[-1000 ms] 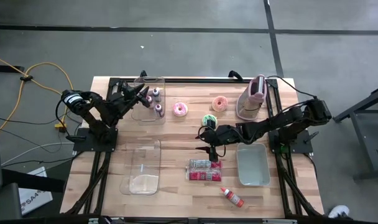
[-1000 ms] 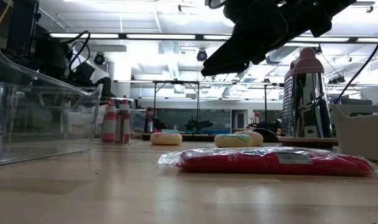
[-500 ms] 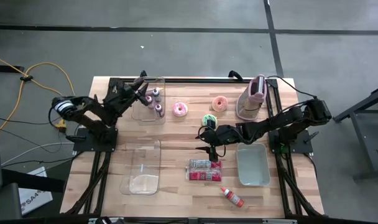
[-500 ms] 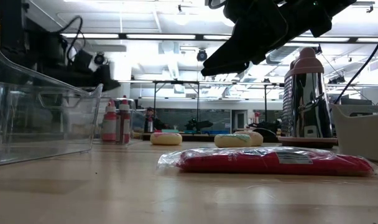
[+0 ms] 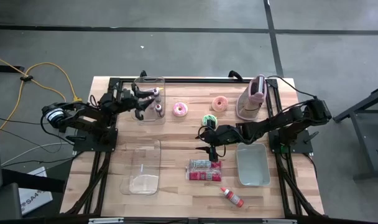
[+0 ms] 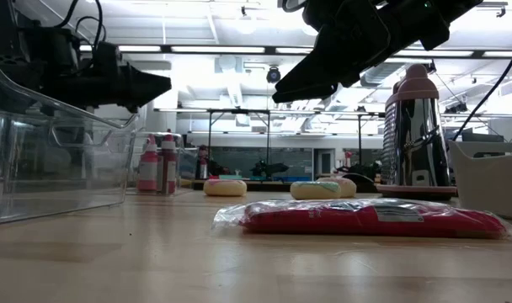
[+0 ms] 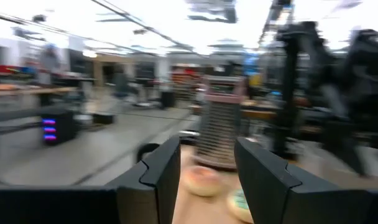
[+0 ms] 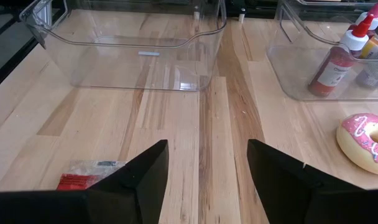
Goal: Pick & Place Food Item
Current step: Put the orange food coloring bottle into the top transparent bin
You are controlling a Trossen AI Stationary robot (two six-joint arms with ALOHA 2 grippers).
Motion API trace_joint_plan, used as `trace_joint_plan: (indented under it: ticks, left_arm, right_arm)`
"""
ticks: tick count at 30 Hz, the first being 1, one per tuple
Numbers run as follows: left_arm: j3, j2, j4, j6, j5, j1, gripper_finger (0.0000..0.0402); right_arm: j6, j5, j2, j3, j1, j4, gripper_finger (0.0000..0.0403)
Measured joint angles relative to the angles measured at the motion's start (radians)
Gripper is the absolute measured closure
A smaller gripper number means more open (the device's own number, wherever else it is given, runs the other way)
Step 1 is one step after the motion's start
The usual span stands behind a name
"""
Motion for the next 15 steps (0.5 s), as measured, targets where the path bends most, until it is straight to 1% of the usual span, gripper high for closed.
trace_joint_plan:
  ticks: [8,15]
  left_arm:
    - [0.0,0.0,-0.002,-0.061,0.172,-0.058,0.0254]
    - [0.0,0.0,-0.004,-0.107,0.184,-0.072,0.0254]
  right_arm:
    - [0.0,0.0,0.0,0.0,0.0,0.0,0.0196]
    - [0.0,0.0,0.0,0.0,0.0,0.0,0.0196]
